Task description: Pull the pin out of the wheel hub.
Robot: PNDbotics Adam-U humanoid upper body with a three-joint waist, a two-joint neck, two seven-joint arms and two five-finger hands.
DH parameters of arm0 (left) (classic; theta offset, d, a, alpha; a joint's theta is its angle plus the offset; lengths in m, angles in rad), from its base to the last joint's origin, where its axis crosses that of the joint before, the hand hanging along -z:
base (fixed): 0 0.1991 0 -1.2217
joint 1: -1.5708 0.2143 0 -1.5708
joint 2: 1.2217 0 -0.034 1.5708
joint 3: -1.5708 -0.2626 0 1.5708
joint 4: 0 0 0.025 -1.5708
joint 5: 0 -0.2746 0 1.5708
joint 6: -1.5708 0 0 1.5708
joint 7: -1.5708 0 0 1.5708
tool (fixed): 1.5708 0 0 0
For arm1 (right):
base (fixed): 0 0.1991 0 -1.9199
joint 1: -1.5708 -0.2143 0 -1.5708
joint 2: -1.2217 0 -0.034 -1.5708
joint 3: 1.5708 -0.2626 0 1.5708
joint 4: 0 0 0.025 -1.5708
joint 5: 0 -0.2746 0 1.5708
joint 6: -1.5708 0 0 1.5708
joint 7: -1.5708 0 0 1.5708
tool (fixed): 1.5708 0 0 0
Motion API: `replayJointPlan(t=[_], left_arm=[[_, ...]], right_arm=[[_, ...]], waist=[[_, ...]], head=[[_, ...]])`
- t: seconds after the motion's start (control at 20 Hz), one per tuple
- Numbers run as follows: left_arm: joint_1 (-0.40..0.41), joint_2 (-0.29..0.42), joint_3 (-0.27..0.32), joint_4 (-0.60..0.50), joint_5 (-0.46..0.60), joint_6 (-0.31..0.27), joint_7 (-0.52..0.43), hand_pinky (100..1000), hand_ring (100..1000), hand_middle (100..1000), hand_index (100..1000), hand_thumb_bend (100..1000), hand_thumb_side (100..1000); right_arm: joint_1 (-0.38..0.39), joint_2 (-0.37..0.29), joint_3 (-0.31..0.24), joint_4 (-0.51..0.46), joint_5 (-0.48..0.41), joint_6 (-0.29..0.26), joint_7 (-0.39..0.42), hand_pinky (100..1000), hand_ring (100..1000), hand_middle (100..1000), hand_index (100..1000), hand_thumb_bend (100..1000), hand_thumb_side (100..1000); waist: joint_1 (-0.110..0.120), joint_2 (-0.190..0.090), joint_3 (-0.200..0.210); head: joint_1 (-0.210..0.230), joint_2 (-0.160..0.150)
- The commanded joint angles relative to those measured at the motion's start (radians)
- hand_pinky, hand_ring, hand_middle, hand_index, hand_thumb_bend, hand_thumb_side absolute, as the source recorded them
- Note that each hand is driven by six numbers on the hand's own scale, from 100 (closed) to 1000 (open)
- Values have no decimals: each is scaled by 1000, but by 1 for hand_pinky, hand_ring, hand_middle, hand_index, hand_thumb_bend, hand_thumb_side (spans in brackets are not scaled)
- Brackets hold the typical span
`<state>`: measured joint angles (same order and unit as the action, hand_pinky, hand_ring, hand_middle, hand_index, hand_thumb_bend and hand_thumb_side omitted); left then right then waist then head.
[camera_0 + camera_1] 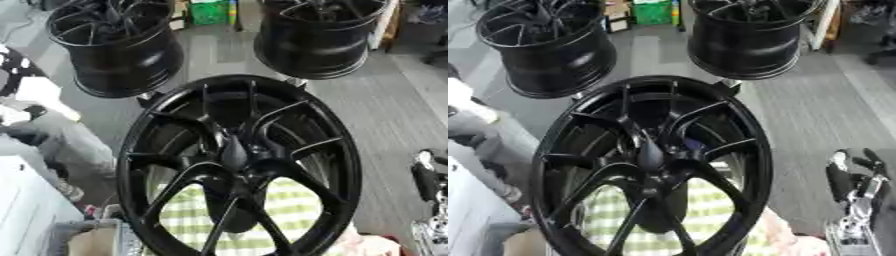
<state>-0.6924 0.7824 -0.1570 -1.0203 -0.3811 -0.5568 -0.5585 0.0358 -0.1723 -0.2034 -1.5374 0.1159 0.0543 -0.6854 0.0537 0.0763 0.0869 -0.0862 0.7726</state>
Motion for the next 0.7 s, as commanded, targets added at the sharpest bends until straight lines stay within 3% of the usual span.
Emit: replayJointPlan(t=[0.05, 0.1, 0.25, 0.5, 0.6, 0.7], left_arm=[[7, 26, 106, 119, -136, -350, -347, 596, 359, 607, 786, 207, 332], [17, 21, 136, 166, -181, -350, -338, 603, 384, 683, 826, 281, 357], [49, 15, 209, 289, -355, -350, -221, 619, 422, 765, 879, 340, 384], [96, 15, 276, 480, -607, -346, 133, 616, 433, 805, 890, 170, 571], [112, 6, 283, 536, -647, -340, 269, 607, 431, 785, 878, 100, 567], [129, -8, 285, 562, -647, -347, 361, 596, 427, 753, 858, 100, 558]], right_arm=[[-6, -12, -8, -15, -2, 2, -2, 482, 417, 668, 843, 100, 437], [-6, -11, -8, -15, -2, 3, -2, 482, 417, 668, 843, 100, 437], [-5, -8, -12, -18, -3, 7, -4, 482, 417, 667, 843, 100, 436], [-5, -7, -14, -24, -3, 11, -5, 482, 417, 668, 843, 100, 437], [-4, -5, -13, -24, -3, 12, -4, 482, 417, 668, 843, 100, 437], [-6, -5, -11, -25, -2, 11, -2, 482, 417, 668, 843, 100, 436]], waist=[[-5, -10, 1], [-8, -10, 1], [-15, -8, 0], [-20, -6, 5], [-22, -7, 8], [-24, -6, 11]], head=[[-4, -3], [-6, -3], [-8, -3], [-9, -3], [-9, -3], [-8, -3]])
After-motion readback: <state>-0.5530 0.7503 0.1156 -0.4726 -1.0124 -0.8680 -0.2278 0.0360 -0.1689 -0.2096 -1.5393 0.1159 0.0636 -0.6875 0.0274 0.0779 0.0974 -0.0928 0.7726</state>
